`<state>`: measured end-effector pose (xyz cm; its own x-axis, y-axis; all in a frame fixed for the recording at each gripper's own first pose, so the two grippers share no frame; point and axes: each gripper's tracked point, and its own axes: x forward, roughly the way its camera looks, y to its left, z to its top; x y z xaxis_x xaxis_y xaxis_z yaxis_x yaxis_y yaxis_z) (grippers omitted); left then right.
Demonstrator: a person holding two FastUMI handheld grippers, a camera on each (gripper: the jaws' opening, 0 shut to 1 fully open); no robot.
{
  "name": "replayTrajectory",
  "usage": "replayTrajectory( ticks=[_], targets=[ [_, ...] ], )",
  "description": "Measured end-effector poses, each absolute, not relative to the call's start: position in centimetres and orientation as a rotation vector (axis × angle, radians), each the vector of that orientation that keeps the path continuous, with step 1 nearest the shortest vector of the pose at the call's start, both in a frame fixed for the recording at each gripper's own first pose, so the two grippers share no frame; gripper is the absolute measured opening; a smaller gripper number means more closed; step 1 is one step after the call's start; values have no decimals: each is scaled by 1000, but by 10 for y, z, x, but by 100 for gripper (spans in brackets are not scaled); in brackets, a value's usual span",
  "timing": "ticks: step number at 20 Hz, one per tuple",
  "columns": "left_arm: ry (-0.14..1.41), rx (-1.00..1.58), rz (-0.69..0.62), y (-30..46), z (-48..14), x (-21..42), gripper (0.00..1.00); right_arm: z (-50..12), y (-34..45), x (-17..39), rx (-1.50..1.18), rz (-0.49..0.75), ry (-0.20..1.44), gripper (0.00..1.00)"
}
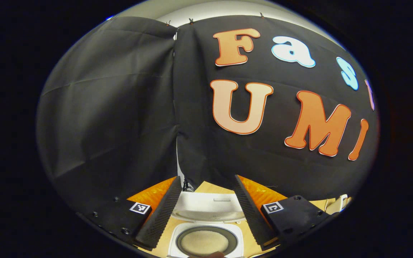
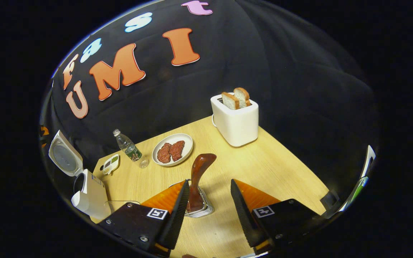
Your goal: Close the left gripper, press the button to open the rice cooker; take a wooden spoon from the chopstick holder with the right hand, scoop a spoonful of rice and pour it into the rice cooker, then put the wooden spoon back into the chopstick holder.
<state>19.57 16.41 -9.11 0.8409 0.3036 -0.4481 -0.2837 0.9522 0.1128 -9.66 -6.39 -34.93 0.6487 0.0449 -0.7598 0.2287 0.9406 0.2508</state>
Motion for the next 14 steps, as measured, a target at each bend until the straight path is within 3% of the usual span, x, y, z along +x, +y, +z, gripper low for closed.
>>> replayTrajectory(
  ticks=[3, 8, 14],
  targets=[
    [621, -30, 318, 160, -129, 202, 97, -327, -73, -105, 342, -136, 828, 76],
    [740, 86, 324, 154, -138, 197, 98, -310, -84, -112, 340, -156, 799, 76],
    [1003, 3, 310, 126, -195, 115, 99, -307, -63, -101, 332, -75, 800, 76]
  ],
)
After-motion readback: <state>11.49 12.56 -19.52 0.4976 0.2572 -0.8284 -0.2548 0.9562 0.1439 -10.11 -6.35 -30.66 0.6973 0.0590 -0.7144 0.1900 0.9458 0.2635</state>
